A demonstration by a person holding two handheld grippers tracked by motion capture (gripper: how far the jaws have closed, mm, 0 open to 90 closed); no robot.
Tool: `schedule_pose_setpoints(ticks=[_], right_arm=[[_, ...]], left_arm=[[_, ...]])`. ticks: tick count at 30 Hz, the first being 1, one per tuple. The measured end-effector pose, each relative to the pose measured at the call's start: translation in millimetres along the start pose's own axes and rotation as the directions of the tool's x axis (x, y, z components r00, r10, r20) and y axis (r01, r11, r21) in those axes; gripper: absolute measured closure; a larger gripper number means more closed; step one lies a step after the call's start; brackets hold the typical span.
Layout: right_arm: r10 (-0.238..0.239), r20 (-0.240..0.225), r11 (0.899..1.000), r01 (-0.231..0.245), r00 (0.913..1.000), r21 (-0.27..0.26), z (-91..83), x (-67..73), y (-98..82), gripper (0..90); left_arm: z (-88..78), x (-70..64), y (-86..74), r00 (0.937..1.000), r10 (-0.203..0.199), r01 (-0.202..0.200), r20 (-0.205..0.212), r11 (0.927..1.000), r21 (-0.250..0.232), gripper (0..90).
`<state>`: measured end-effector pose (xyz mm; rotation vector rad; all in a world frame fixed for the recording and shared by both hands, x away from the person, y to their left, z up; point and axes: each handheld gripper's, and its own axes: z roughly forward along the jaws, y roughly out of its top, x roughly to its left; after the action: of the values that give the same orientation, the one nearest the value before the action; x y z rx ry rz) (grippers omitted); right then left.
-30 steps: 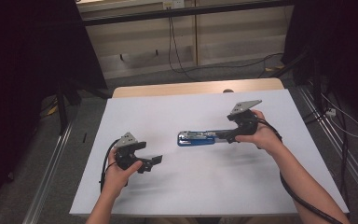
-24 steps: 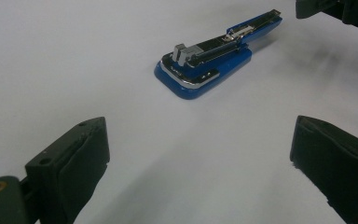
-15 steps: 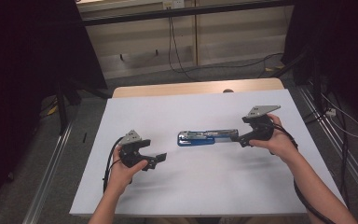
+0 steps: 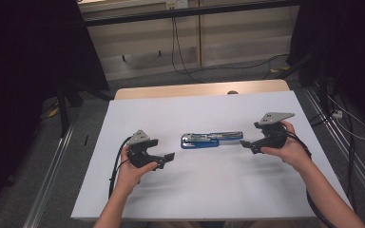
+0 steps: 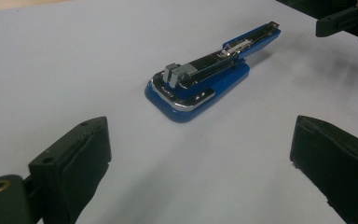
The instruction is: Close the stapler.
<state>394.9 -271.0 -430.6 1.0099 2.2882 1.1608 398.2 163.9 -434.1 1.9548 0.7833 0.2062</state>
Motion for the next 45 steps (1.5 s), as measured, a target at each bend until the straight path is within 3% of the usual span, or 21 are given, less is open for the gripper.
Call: schedule_pose_setpoints(ticks=[3,7,13,20,24,30,34,45], right_arm=[[0.001,0.011,1.0,-0.001,0.9999,0.0,-1.6,0.7,-3.7,7.5],[0.004,0.016,1.0,-0.004,0.9999,0.006,-3.3,0.5,-9.1,8.1],[0.02,0.041,1.0,-0.02,0.999,0.01,-5.2,-1.3,-14.1,8.4],[0.026,0.05,0.999,-0.027,0.9984,0.019,-3.8,-0.8,-15.9,10.1],[0.028,0.056,0.999,-0.029,0.998,0.026,-2.0,-0.2,-14.7,11.9],[0.032,0.05,0.999,-0.033,0.9983,0.037,3.6,1.8,-14.5,19.4],[0.032,0.044,0.997,-0.035,0.9985,0.072,7.9,3.6,-15.1,31.3],[0.041,0.036,0.994,-0.045,0.9985,0.1,11.4,2.9,-17.2,58.2]], left_arm=[[3.5,-0.4,3.1,0.9998,0.014,-0.014,-0.012,0.9999,-0.008,7.9],[10.2,-1.7,7.7,0.9997,0.018,-0.019,-0.014,0.9996,-0.023,19.0],[23.1,-1.8,10.3,0.999,0.038,-0.038,-0.022,0.9993,0.003,41.8],[36.2,-2.0,14.3,0.9978,0.062,-0.062,-0.022,0.9978,0.023,75.2],[44.1,-0.9,13.9,0.9977,0.064,-0.063,-0.022,0.9976,0.029,88.3],[54.8,-2.1,15.3,0.9975,0.067,-0.066,-0.022,0.9971,0.038,90.0],[60.0,-2.0,15.8,0.996,0.088,-0.086,-0.019,0.9945,0.059,90.0],[68.2,-3.4,14.9,0.9938,0.109,-0.108,-0.022,0.9922,0.063,90.0]])
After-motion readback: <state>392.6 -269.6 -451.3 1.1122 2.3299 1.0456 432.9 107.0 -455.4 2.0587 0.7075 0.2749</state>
